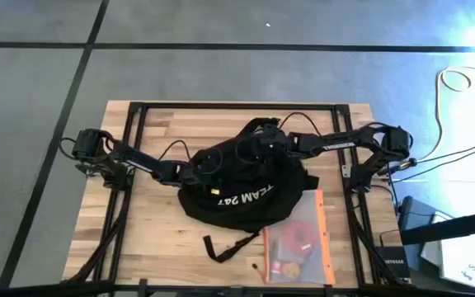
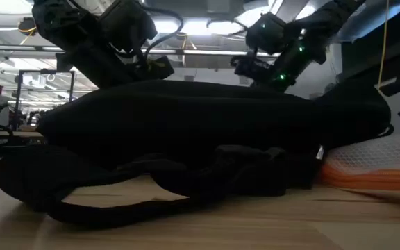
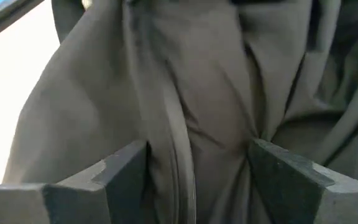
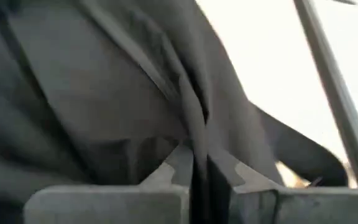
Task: Unpack backpack
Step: Move the black backpack to the top center of the table
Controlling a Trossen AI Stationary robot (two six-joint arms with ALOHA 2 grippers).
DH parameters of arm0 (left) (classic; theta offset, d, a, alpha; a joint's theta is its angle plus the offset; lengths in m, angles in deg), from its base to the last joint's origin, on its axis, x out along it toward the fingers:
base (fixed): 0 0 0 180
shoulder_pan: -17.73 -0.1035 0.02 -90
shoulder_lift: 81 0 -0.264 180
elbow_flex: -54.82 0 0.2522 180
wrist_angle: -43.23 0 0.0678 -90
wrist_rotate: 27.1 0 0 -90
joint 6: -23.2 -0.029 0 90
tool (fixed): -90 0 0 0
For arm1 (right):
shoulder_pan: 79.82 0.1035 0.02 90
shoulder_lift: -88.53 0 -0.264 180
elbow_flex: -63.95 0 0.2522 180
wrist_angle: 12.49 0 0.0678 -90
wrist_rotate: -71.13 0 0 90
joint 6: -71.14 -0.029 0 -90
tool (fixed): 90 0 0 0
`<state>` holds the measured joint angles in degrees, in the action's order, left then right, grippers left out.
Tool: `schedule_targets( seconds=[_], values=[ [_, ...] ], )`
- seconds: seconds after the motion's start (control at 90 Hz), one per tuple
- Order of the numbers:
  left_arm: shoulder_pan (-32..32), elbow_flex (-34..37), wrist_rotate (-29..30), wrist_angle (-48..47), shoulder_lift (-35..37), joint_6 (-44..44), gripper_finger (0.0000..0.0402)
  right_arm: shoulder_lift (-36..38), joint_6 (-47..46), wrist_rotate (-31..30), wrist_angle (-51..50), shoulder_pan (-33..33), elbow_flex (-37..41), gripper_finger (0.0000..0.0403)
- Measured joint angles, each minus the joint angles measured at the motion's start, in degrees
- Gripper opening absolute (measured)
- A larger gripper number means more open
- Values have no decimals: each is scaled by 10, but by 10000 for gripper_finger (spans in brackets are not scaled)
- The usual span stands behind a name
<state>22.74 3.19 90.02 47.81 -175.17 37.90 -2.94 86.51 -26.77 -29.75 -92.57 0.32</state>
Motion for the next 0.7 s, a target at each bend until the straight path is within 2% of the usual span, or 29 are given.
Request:
schedule_targets(
  seconds=[0.322,0.511,0.611,0.7],
  values=[
    [5,-23,-19,96,1,-33,258,50,-1,1,-12,0,-40,0],
    [36,-46,-30,177,1,-98,258,64,-2,4,-41,0,-67,0],
    [55,-69,-16,190,1,-142,258,70,-6,1,-45,1,-74,0],
    [74,-88,24,188,1,-184,258,81,-18,-6,-45,1,-77,0]
  ],
)
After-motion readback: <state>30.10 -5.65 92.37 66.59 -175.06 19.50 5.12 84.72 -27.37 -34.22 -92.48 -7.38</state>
